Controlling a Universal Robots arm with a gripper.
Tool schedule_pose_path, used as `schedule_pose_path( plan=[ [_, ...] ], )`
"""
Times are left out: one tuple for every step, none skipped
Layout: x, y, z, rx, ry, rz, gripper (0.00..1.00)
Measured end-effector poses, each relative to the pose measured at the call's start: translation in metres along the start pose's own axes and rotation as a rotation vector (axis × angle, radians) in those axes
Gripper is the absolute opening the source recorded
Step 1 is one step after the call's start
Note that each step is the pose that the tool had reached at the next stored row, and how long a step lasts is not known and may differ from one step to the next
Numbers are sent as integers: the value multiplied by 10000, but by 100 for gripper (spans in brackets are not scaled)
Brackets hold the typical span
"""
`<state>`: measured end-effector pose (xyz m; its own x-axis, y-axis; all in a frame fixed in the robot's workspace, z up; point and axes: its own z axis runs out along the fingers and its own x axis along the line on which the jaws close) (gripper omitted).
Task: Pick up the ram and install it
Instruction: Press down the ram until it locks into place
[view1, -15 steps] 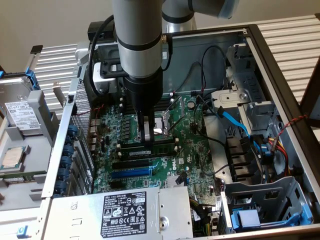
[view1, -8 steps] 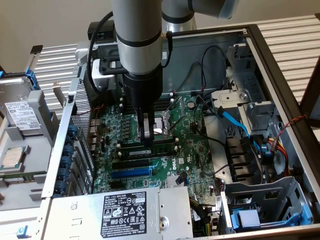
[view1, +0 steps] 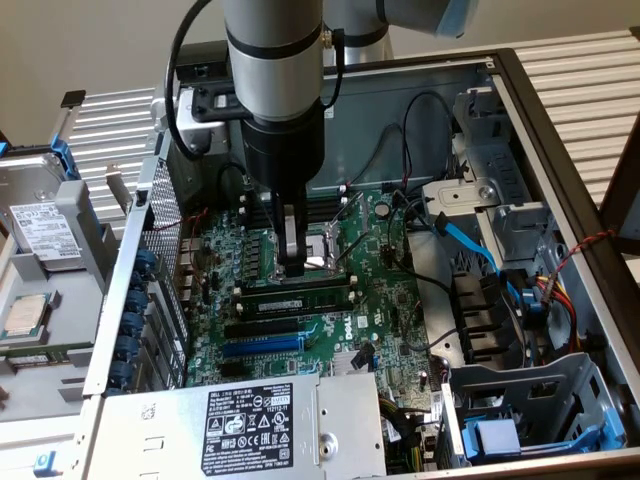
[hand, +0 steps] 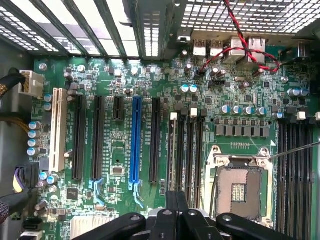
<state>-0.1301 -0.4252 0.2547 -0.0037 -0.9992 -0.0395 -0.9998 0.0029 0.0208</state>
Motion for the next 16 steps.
schedule_pose_path(
  plan=[
    [0,0,0,-1,1,0,11],
    [0,0,0,0,0,0,11],
    [0,0,-1,0,1,0,11],
    [0,0,-1,-1,1,0,11],
    [0,0,-1,0,1,21,11],
    [0,0,-1,5,-2,151,11],
    [1,0,-1,11,-5,312,11],
    [1,-1,-1,17,-8,476,11],
    [0,0,-1,23,-11,638,11],
    [0,0,-1,30,-15,797,11],
    [0,0,-1,34,-16,939,11],
    [0,0,0,41,-20,1073,11],
    [0,0,1,47,-24,1231,11],
    [0,0,1,52,-26,1370,11],
    [0,0,2,58,-29,1510,11],
    [1,0,3,64,-33,1673,11]
  ],
)
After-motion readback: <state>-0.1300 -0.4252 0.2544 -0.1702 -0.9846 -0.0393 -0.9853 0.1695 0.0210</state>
